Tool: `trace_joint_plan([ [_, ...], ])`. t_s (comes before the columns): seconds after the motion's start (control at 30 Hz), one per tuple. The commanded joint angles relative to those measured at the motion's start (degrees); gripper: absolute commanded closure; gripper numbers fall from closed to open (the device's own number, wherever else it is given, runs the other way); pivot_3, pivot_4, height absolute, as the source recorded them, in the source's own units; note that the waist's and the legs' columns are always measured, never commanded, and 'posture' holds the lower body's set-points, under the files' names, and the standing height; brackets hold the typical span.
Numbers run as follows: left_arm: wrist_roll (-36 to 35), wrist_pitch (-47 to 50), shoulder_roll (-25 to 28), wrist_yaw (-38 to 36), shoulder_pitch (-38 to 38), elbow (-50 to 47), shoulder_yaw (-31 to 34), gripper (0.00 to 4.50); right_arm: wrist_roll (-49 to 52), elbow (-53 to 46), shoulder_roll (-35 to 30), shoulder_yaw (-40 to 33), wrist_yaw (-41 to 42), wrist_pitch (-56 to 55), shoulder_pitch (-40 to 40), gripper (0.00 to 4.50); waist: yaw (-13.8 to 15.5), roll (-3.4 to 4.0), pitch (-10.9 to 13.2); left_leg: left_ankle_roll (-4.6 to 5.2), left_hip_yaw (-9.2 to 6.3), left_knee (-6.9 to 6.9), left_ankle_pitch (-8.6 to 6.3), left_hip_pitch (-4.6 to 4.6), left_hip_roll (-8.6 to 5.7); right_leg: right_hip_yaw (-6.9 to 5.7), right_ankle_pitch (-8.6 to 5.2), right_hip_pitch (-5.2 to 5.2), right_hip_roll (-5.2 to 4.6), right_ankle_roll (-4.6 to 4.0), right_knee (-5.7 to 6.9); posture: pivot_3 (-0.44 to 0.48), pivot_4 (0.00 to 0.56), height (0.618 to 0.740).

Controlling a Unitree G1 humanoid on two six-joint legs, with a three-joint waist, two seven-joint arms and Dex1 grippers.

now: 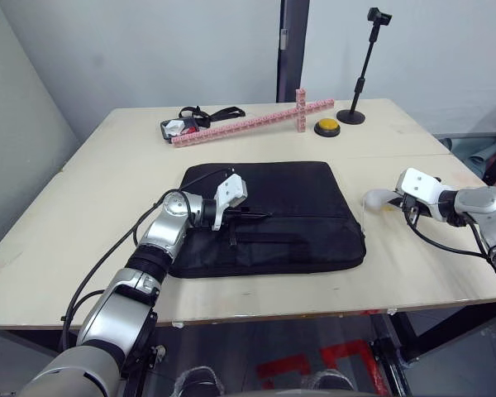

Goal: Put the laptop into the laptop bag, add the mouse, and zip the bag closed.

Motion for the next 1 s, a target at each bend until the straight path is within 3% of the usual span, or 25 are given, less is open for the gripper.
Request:
trace_joint_plan([
  [0.03, 5.9, 3.0, 1.1, 0.0, 3.9, 4.3, -4.6, 4.5, -0.4, 1.4, 0.5, -0.6, -2.4, -0.6, -2.7, 4.49, -0.1, 0.01, 0.0, 0.0, 0.0, 0.0, 0.0, 0.01, 0.0, 0.0, 0.0, 0.0, 0.0, 0.0, 0.0, 0.0, 0.15, 0.74],
  [0.67, 5.9, 3.3, 1.1, 0.1, 4.2, 4.0, -4.7, 4.5, 0.3, 1.6, -0.1, -0.1, 1.8, 0.8, -1.8, 4.49, 0.0, 0.03, 0.0, 0.0, 0.02, -0.05, 0.0, -0.01, 0.0, 0.0, 0.0, -0.01, 0.0, 0.0, -0.05, 0.0, 0.15, 0.74],
  [0.8, 5.9, 2.9, 0.8, 0.8, 4.1, 4.3, -4.5, 4.5, 2.9, -3.6, -1.7, -2.3, 4.0, 5.1, 1.7, 4.49, 0.1, 0.01, 0.0, 0.0, 0.02, -0.11, 0.0, -0.01, 0.0, -0.01, 0.0, -0.01, 0.0, 0.0, -0.1, 0.0, 0.15, 0.74],
  [1.0, 5.9, 2.8, 0.6, 1.0, 4.4, 4.3, -4.5, 4.5, 7.9, -19.0, -4.5, -6.4, 5.6, 16.6, 11.4, 4.49, 0.6, 0.0, 0.0, 0.0, 0.05, -0.2, 0.0, 0.02, 0.0, -0.02, 0.0, 0.0, 0.0, 0.0, -0.19, 0.0, 0.15, 0.74],
])
